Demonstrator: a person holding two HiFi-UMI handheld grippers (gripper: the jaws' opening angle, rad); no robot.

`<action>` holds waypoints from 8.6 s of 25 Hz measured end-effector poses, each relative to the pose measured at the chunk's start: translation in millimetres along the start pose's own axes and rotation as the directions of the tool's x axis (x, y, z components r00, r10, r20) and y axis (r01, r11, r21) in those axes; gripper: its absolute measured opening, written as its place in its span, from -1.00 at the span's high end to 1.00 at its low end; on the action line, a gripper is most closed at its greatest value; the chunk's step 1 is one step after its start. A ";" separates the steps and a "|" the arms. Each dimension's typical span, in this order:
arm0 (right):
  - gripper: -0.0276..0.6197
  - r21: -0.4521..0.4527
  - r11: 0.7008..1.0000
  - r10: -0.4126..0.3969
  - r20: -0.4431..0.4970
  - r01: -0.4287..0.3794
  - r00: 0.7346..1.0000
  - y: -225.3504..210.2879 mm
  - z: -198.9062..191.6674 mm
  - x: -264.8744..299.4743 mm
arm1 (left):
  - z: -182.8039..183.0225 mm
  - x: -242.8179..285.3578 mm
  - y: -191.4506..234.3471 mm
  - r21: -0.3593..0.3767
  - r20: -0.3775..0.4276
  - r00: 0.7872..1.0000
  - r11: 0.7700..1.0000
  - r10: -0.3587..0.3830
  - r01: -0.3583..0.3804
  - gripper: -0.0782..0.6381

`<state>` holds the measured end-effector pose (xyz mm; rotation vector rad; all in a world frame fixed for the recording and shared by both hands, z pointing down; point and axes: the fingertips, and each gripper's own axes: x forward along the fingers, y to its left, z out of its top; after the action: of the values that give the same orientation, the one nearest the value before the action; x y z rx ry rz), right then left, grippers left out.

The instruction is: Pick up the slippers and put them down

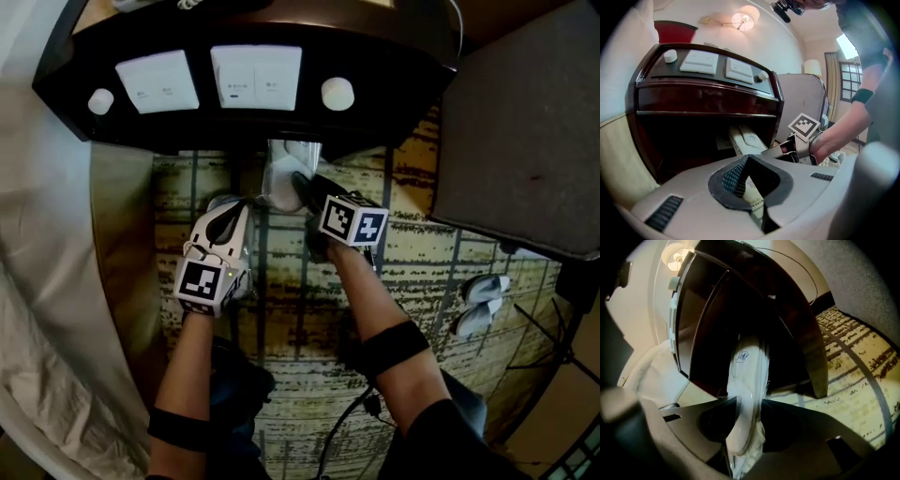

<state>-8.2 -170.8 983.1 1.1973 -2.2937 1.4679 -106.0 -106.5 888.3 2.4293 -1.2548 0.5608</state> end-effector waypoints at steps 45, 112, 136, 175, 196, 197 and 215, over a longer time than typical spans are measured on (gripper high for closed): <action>0.00 -0.410 0.827 -0.362 0.136 0.385 0.922 56.6 55.5 -53.3 | 51.4 -80.2 18.3 -0.065 0.037 0.993 0.991 0.116 -0.113 0.78; 0.91 -0.547 0.824 -0.064 0.170 0.148 0.983 539.5 237.7 -514.6 | 496.5 -541.1 -95.8 0.021 0.112 0.988 0.993 0.110 -0.113 0.78; 0.91 -0.574 0.813 -0.026 0.124 0.093 0.992 518.7 241.0 -550.1 | 511.5 -494.2 -143.3 -0.014 0.095 0.991 0.996 0.089 -0.088 0.78; 0.91 -0.537 0.842 -0.082 -0.026 0.055 0.996 427.0 119.9 -343.2 | 284.1 -336.3 -80.4 -0.287 -0.188 0.979 0.958 -0.083 0.026 0.30; 0.91 -0.578 0.816 -0.132 -0.169 0.010 0.977 209.7 -101.1 -66.3 | -154.6 -142.8 9.0 -0.533 -0.402 0.903 0.840 -0.152 -0.096 0.06; 0.91 -0.579 0.815 -0.133 -0.172 0.010 0.976 201.0 -109.3 -56.7 | -170.0 -136.8 10.7 -0.539 -0.408 0.899 0.837 -0.158 -0.098 0.03; 0.91 -0.561 0.827 -0.178 -0.185 0.045 0.966 93.8 -183.9 11.0 | -302.8 -52.3 5.6 -0.613 -0.410 0.861 0.790 -0.302 -0.015 -0.10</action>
<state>-130.0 -7.2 1016.7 0.9096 -2.2097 0.7554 -194.3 70.0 1123.9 1.6805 -0.8366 0.5747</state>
